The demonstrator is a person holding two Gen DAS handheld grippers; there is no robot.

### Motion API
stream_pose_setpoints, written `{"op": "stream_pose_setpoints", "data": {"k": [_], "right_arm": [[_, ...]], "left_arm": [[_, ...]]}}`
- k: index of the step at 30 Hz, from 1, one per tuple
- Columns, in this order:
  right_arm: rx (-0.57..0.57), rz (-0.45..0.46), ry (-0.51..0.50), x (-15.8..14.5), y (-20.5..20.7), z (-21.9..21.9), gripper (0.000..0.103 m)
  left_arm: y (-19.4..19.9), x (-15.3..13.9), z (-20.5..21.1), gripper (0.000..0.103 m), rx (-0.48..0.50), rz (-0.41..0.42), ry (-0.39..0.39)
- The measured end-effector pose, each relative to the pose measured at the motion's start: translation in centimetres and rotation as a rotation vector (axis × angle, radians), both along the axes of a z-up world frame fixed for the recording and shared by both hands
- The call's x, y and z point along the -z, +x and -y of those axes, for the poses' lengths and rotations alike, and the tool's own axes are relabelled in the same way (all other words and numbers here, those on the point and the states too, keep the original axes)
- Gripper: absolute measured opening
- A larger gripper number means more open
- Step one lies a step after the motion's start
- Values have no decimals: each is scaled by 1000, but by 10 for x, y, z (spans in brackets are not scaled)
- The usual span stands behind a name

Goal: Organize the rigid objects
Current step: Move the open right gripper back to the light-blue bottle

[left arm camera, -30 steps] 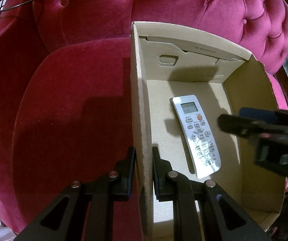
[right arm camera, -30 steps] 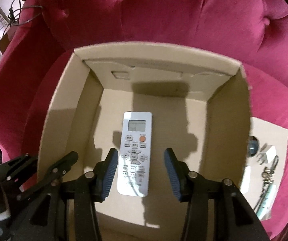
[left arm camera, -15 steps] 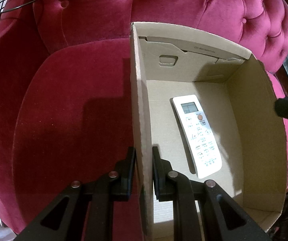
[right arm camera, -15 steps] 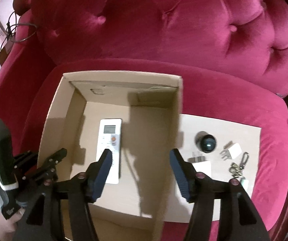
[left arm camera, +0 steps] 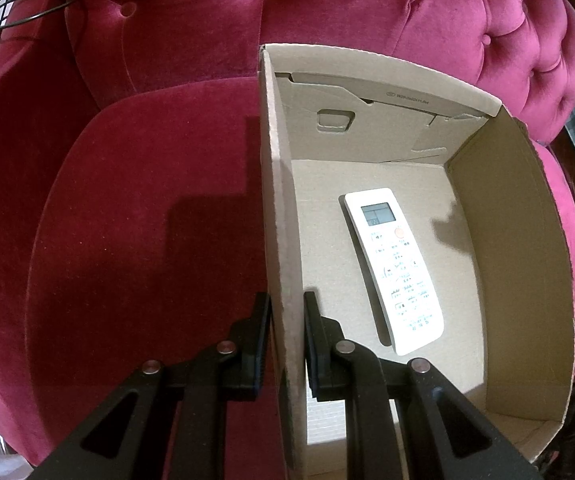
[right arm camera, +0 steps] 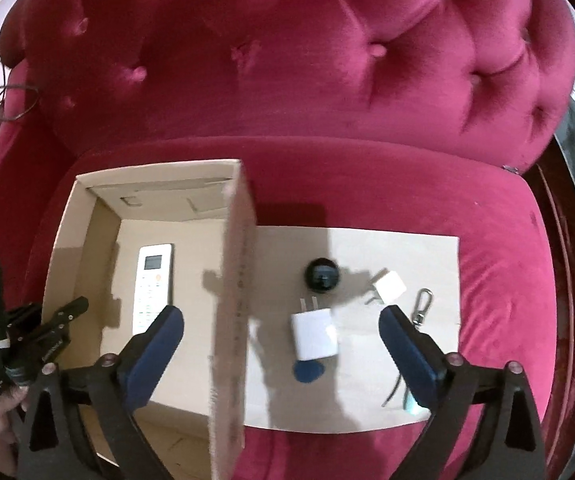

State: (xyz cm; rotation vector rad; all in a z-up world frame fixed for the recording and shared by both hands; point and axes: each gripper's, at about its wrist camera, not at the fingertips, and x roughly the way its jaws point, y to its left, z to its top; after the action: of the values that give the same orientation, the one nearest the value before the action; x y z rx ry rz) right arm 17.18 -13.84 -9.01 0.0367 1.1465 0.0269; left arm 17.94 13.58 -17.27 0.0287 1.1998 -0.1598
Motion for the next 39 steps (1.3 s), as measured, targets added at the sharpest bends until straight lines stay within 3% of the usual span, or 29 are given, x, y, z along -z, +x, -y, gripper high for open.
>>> {"op": "stream_pose_setpoints", "data": {"k": [9,20,39], "right_arm": [[74,8,-17,12,-18,48,101],[203,0,-41,59,-40,100,101],[286,-72,-46,132,-64,144,100]], "left_arm": [[0,1,0,17,0,-1,-2],[0,1,0,17,-2,-2,-3],[-1,2,0,17,-2,1,-4]]}}
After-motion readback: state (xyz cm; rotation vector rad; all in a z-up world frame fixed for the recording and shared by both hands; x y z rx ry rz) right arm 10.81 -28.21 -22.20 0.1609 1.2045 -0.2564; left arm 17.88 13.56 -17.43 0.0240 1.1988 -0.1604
